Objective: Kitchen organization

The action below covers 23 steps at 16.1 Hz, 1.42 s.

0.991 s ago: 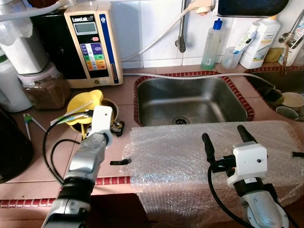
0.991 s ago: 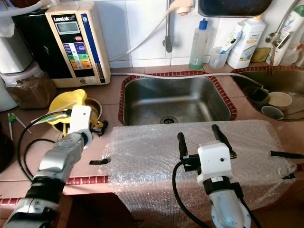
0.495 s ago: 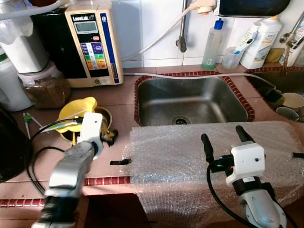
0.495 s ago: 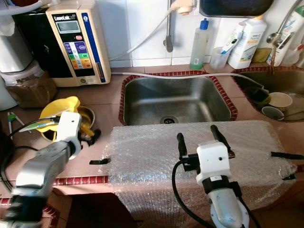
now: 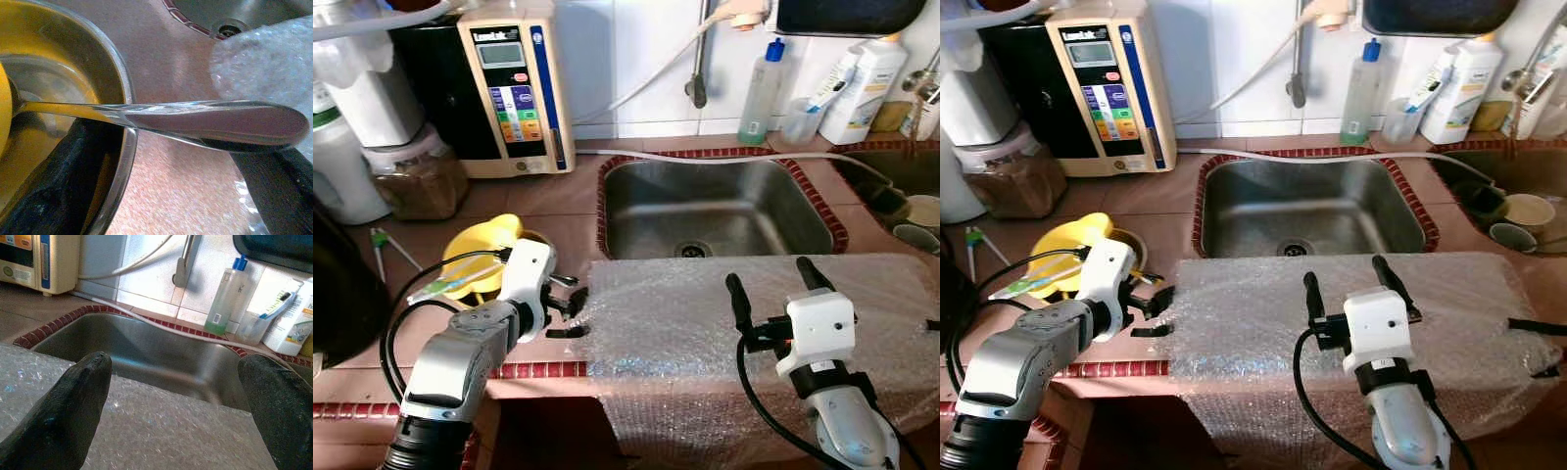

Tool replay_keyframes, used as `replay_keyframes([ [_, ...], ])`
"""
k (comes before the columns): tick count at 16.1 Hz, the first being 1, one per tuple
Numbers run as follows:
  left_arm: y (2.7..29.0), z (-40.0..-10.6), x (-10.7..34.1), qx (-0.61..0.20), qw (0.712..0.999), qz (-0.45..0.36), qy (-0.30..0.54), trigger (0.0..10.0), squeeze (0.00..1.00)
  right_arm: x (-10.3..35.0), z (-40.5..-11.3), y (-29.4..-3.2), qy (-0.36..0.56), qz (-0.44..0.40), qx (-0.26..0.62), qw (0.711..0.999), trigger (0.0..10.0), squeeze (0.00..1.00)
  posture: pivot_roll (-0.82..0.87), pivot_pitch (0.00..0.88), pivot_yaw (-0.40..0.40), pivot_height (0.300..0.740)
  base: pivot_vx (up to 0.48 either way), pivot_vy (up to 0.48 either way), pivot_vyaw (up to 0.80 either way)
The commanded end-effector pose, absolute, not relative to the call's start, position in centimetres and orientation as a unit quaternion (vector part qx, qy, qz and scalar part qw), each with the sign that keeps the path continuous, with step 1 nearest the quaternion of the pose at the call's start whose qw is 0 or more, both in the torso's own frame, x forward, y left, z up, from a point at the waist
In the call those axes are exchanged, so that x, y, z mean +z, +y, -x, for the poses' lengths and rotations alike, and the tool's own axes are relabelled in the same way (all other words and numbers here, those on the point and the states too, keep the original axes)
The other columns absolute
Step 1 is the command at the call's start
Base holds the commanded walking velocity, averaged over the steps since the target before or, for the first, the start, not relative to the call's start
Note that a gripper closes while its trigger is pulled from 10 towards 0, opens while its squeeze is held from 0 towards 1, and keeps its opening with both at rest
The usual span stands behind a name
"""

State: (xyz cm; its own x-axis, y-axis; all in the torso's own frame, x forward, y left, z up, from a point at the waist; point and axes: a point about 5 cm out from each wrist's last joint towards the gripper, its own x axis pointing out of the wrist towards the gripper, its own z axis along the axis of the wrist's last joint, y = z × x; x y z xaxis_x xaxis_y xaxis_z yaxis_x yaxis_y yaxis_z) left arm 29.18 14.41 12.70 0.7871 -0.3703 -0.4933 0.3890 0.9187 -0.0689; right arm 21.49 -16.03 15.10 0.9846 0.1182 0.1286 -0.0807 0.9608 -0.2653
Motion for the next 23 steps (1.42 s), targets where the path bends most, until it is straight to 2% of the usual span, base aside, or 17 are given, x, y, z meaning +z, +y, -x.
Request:
replay_keyframes([
  [1, 13.8, -28.9, 12.7, -0.219, 0.940, -0.013, 0.262, 10.0, 0.00, 15.0, -21.6, -16.0, -0.072, 0.129, 0.052, 0.988, 10.0, 0.00, 0.05, 0.003, 0.049, 0.740, 0.000, 0.000, 0.00],
  [5, 11.8, -28.6, 13.9, -0.279, 0.927, 0.005, 0.250, 10.0, 0.00, 15.0, -21.8, -16.0, -0.073, 0.129, 0.052, 0.988, 10.0, 0.00, 0.05, 0.000, 0.050, 0.740, 0.000, 0.000, 0.00],
  [10, 10.2, -28.5, 14.0, -0.303, 0.921, 0.011, 0.246, 10.0, 0.00, 15.0, -21.9, -15.8, -0.076, 0.129, 0.051, 0.987, 10.0, 0.00, 0.05, 0.000, 0.054, 0.740, 0.000, 0.000, 0.00],
  [13, 10.6, -29.7, 14.5, -0.263, 0.947, -0.036, 0.184, 10.0, 0.00, 15.0, -21.9, -15.8, -0.076, 0.128, 0.048, 0.988, 10.0, 0.00, 0.05, 0.000, 0.056, 0.740, 0.000, 0.000, 0.00],
  [15, 11.2, -30.4, 15.0, -0.230, 0.962, -0.026, 0.144, 10.0, 0.00, 14.9, -21.8, -15.8, -0.076, 0.128, 0.048, 0.988, 10.0, 0.00, 0.05, 0.000, 0.056, 0.740, 0.000, 0.000, 0.00],
  [19, 10.0, -30.1, 14.7, -0.257, 0.956, 0.010, 0.139, 10.0, 0.00, 14.9, -21.9, -15.7, -0.077, 0.132, 0.053, 0.987, 10.0, 0.00, 0.05, 0.003, 0.049, 0.740, 0.000, 0.000, 0.00],
  [20, 9.8, -30.1, 14.7, -0.262, 0.956, 0.013, 0.133, 10.0, 0.35, 14.9, -21.9, -15.7, -0.077, 0.132, 0.053, 0.987, 10.0, 0.00, 0.05, 0.003, 0.049, 0.740, 0.000, 0.000, 0.00],
  [21, 9.4, -29.8, 14.4, -0.280, 0.949, 0.013, 0.141, 10.0, 1.00, 14.8, -21.9, -15.7, -0.076, 0.133, 0.054, 0.987, 10.0, 0.00, 0.05, 0.005, 0.048, 0.740, 0.000, 0.000, 0.00],
  [23, 9.3, -29.2, 13.9, -0.304, 0.940, -0.023, 0.152, 10.0, 1.00, 14.8, -21.9, -15.7, -0.075, 0.133, 0.054, 0.987, 10.0, 0.00, 0.05, 0.005, 0.048, 0.740, 0.000, 0.000, 0.00],
])
